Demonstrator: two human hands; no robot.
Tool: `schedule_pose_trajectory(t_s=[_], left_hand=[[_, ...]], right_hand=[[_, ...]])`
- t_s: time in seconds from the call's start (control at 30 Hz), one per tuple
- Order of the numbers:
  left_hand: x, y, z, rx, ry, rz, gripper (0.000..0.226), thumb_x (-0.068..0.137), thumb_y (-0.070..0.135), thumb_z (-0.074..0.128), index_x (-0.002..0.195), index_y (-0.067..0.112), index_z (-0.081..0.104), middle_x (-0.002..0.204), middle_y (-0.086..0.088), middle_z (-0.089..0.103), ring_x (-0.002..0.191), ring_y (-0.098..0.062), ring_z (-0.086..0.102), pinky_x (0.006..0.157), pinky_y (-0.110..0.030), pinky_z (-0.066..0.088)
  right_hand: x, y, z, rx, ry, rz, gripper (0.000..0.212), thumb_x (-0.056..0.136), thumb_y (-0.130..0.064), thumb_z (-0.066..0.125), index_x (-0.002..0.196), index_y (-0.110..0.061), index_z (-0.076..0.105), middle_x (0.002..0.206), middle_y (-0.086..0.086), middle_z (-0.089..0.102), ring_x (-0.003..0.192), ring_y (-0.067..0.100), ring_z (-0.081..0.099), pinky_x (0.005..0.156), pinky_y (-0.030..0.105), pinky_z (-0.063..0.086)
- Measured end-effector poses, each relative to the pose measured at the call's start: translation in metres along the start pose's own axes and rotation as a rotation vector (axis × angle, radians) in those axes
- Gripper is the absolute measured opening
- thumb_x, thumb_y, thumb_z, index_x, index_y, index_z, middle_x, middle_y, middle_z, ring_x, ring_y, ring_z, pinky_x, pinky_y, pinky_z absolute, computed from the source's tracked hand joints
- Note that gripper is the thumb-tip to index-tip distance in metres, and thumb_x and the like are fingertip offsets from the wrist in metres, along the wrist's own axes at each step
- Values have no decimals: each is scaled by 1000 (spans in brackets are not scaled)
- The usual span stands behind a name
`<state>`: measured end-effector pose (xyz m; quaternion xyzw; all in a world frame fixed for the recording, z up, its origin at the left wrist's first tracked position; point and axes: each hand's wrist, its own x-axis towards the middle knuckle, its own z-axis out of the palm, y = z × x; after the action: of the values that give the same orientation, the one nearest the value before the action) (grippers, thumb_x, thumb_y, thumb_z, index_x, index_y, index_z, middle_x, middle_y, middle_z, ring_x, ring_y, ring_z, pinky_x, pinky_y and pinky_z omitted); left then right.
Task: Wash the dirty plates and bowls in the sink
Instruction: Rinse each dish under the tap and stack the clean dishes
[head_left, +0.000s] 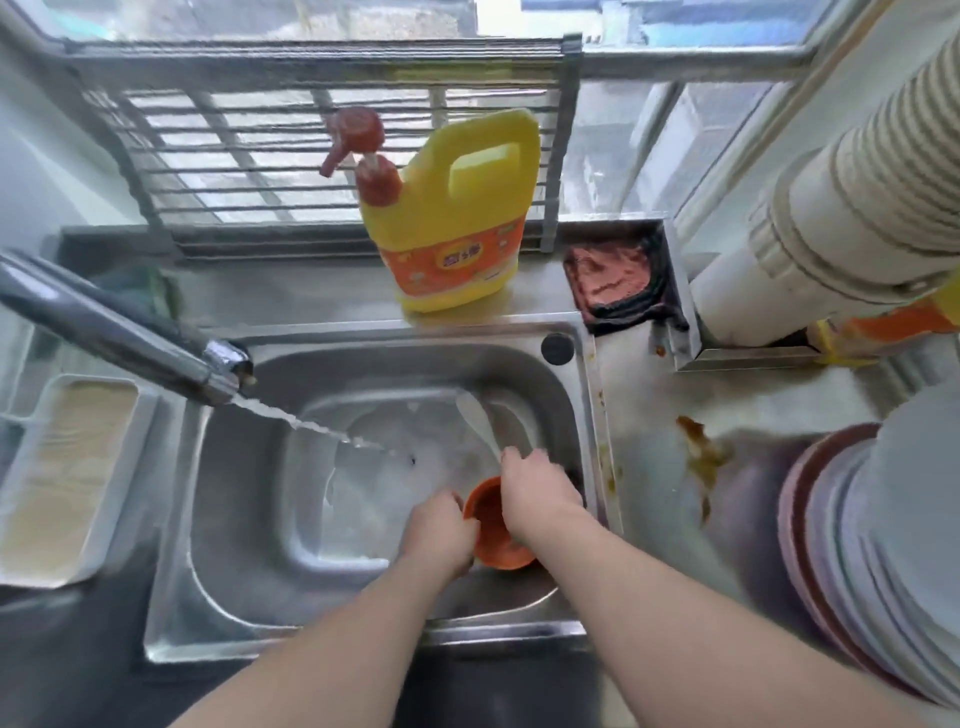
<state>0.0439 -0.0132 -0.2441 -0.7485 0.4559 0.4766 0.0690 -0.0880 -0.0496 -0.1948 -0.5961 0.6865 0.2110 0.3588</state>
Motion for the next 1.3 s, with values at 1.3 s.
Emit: schedule_pose_trajectory(t_s=[1.3], left_hand=[[-43,-56,-183,-1167,-234,-421,55,99,56,53,111,2,54,81,-13,50,62,-21,53,55,-36,62]], right_hand=[[-62,-137,-22,1631,-540,469,62,100,-67,49,116,-8,55,98,16,71,63,22,65,56,24,53]])
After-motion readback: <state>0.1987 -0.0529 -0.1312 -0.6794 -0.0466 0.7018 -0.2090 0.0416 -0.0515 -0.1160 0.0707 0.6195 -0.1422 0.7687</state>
